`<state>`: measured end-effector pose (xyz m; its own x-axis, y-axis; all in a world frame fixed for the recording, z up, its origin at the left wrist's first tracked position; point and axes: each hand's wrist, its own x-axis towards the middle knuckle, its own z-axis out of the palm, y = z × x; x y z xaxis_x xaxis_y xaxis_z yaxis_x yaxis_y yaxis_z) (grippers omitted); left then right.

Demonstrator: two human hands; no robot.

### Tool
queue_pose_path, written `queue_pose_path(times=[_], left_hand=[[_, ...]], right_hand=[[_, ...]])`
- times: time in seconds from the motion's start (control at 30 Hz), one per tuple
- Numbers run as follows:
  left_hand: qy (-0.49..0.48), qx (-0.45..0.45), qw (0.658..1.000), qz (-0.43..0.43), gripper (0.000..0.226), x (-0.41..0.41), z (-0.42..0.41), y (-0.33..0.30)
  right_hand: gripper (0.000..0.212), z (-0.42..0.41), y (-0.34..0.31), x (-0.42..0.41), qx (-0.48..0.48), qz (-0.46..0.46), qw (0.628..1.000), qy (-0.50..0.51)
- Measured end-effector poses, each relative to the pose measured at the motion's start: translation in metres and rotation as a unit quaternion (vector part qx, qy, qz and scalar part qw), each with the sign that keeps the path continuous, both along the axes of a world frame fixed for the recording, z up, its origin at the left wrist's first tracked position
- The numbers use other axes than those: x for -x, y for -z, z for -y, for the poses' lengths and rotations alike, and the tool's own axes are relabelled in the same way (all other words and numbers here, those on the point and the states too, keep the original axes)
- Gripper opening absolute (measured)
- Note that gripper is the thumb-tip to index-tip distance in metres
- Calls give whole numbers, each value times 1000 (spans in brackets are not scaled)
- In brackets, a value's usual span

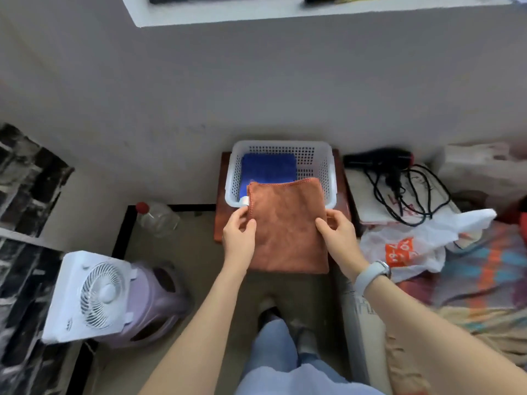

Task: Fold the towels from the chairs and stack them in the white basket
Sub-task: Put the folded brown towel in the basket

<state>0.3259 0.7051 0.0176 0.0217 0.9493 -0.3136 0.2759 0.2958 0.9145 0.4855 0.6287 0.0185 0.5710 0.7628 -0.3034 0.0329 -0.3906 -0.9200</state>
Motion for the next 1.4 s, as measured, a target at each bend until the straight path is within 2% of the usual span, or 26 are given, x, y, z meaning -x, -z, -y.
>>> queue_pose_path(times=[0.3,0.47,0.57,0.63,0.73,0.77,0.83,0.9,0.97,1.03,1.3,1.4], left_hand=[[11,26,999,-41,35,-45,-169,45],[41,54,994,-85,38,-59,-207,80],[74,31,984,-160,42,-65,-208,92],[92,-36,967,-235,44,-67,-203,94],[166,-178,909,-338,41,-69,-197,104],[203,-209,888,-355,40,-71,-200,109],[286,-241,842,-389,43,-79,-209,120],[353,-252,792,-430,47,-86,-219,132],[382,-250,760,-463,51,-87,-226,146],[380,-241,752,-481,53,-83,-228,159],[354,-220,770,-483,57,-78,-227,174],[359,-197,774,-483,58,-80,-230,170]], right_hand=[[21,-159,44,-34,40,-26,999,1],[30,-202,82,-44,85,-58,995,11],[40,-211,103,-48,126,-67,990,-14],[47,-211,111,-52,162,-18,986,-46],[53,-207,110,-54,173,178,964,-91],[50,-208,109,-54,148,258,948,-109],[46,-213,114,-50,107,402,893,-171],[49,-221,127,-45,115,475,839,-239],[50,-232,139,-42,149,488,818,-267],[53,-237,154,-41,162,487,809,-286],[55,-239,175,-44,156,472,810,-311],[58,-244,166,-46,167,432,824,-328]])
